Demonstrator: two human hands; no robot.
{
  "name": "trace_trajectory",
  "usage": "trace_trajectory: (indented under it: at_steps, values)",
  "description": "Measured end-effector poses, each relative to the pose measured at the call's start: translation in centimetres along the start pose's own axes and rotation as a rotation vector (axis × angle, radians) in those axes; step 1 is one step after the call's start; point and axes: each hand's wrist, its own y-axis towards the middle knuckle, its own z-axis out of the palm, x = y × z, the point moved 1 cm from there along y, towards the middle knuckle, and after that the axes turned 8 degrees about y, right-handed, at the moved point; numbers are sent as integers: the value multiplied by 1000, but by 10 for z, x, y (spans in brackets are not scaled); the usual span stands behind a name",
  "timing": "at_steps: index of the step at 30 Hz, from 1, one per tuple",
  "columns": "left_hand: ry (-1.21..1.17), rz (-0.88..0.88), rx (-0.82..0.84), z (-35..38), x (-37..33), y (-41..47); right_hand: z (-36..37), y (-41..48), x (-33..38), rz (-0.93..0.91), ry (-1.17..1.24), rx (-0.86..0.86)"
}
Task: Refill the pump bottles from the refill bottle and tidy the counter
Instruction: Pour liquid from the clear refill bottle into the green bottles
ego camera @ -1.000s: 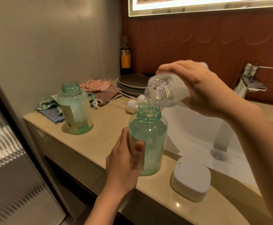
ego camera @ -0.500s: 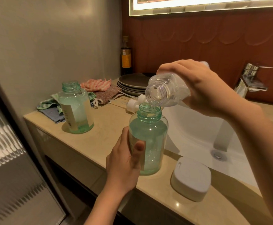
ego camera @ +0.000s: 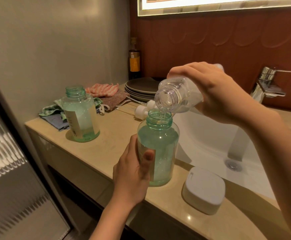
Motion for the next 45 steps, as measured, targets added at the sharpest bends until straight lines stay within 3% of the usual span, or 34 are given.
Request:
trace_trajectory:
  at_steps: [45]
  values:
    - [3,6,6,-1,-1,1,2,0,-4,-16,-12,-10]
